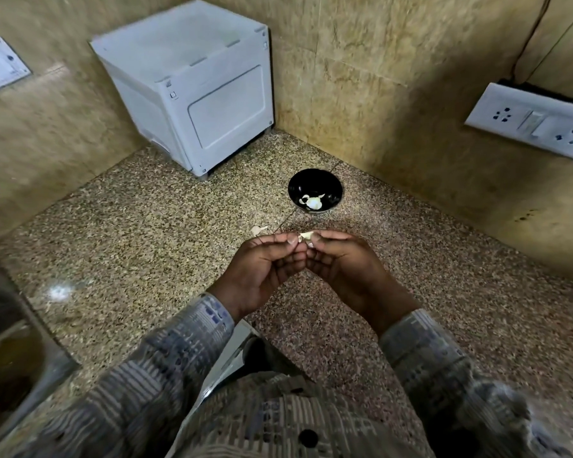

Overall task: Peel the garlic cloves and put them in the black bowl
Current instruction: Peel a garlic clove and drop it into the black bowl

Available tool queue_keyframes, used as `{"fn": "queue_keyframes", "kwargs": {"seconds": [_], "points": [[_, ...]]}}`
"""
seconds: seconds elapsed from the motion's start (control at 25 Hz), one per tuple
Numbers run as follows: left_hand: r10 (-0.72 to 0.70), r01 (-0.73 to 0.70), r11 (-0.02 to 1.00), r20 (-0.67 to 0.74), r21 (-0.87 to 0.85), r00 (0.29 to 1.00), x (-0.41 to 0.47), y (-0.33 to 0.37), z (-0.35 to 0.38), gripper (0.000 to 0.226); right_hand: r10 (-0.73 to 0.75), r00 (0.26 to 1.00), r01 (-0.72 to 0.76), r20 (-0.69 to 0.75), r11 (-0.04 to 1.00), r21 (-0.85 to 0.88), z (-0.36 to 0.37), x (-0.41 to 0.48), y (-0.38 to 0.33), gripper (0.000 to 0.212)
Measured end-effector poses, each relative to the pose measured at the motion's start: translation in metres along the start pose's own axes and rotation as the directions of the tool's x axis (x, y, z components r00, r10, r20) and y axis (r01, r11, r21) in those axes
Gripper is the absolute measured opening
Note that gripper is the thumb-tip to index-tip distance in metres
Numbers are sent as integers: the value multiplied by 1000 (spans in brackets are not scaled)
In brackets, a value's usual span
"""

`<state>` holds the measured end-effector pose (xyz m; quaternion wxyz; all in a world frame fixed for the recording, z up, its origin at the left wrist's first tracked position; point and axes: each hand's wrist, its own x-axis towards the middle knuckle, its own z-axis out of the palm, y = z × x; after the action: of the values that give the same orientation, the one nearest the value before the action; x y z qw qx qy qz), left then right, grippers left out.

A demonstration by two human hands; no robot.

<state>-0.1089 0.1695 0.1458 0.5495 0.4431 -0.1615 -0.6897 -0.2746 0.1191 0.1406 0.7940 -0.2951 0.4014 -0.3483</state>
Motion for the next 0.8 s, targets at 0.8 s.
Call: {"fn": "queue_keyframes", "kwargs": {"seconds": [0.8], "points": [[-89, 188, 526, -166, 830, 982, 138, -30, -117, 18, 285, 738, -336, -612, 941, 33, -27, 176, 80, 23]]}}
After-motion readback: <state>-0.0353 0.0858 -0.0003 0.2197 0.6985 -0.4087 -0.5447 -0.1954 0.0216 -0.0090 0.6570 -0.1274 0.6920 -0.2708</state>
